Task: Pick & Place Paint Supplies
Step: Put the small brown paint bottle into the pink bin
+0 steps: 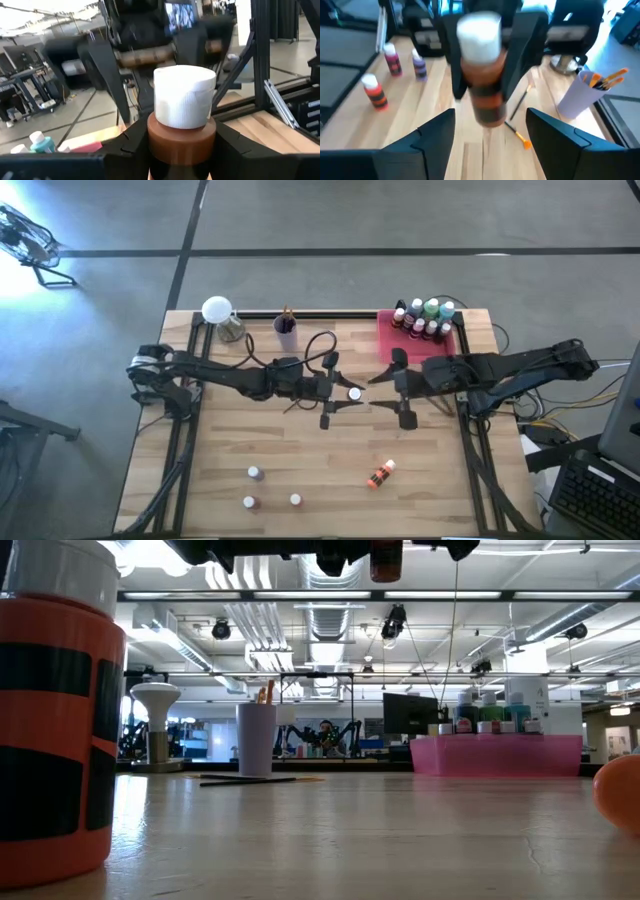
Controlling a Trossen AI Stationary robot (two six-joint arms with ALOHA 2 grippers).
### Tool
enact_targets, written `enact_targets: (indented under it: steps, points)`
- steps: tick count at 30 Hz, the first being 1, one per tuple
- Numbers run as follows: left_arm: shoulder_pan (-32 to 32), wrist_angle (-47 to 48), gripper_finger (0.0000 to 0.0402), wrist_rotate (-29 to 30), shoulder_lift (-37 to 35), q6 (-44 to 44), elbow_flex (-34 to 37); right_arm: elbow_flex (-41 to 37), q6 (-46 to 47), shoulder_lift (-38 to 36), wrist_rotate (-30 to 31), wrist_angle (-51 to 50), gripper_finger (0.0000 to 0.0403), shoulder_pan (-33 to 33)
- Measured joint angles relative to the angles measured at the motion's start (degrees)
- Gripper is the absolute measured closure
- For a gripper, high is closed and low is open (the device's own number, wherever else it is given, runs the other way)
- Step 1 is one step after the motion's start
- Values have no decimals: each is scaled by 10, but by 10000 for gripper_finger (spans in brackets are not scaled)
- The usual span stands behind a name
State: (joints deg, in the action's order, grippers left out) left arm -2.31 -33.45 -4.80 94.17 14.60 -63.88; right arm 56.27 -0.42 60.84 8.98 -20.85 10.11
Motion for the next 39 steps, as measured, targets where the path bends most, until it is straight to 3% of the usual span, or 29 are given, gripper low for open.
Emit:
enact_targets:
  steps: [8, 20, 26, 39]
  points:
    - [0, 3, 252, 18, 0, -39, 5, 1, 0, -23, 0, 10, 150, 0]
    - [0, 0, 252, 40, 1, -88, 4, 1, -54, 19, 2, 111, 138, 0]
    - [0, -2, 252, 41, 1, -86, 4, 1, -75, 32, 31, 130, 155, 0]
    - [0, -5, 252, 40, 1, -84, 4, 1, -73, 65, 32, 172, 194, 0]
